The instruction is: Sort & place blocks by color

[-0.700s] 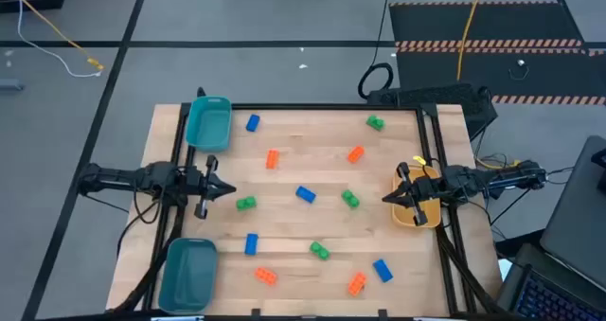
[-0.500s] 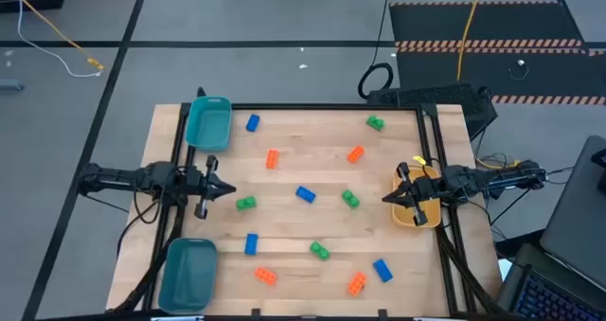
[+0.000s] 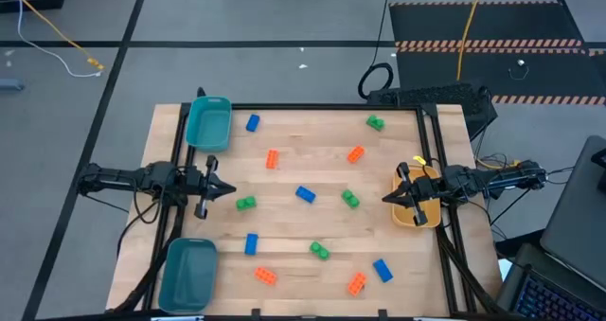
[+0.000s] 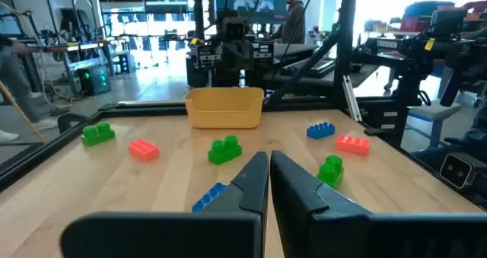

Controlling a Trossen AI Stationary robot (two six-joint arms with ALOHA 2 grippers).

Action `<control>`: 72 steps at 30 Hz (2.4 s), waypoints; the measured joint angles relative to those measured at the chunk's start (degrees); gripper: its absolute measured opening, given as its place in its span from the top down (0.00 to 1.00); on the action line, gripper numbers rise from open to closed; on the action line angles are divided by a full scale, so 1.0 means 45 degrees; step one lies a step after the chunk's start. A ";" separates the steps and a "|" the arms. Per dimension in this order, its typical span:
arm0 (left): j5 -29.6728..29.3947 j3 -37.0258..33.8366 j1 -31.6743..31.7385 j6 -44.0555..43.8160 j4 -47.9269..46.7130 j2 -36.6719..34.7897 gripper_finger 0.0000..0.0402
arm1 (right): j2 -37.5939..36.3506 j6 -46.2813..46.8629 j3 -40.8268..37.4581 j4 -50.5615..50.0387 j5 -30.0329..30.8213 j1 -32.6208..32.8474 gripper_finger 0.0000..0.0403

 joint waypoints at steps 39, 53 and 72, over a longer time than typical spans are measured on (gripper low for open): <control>-0.0002 -0.0003 -0.0005 0.0003 0.0000 -0.0003 0.95 | 0.0002 0.0001 0.0002 0.0000 0.0000 0.0003 1.00; -0.0189 -0.0005 0.0000 -0.0096 0.0916 0.0000 0.95 | 0.0001 0.0093 0.0001 0.0994 -0.0015 0.0001 1.00; -0.4325 -0.0004 0.0006 0.0535 0.4064 0.0185 0.91 | 0.0208 -0.1846 0.0003 0.3917 0.3631 -0.0005 0.89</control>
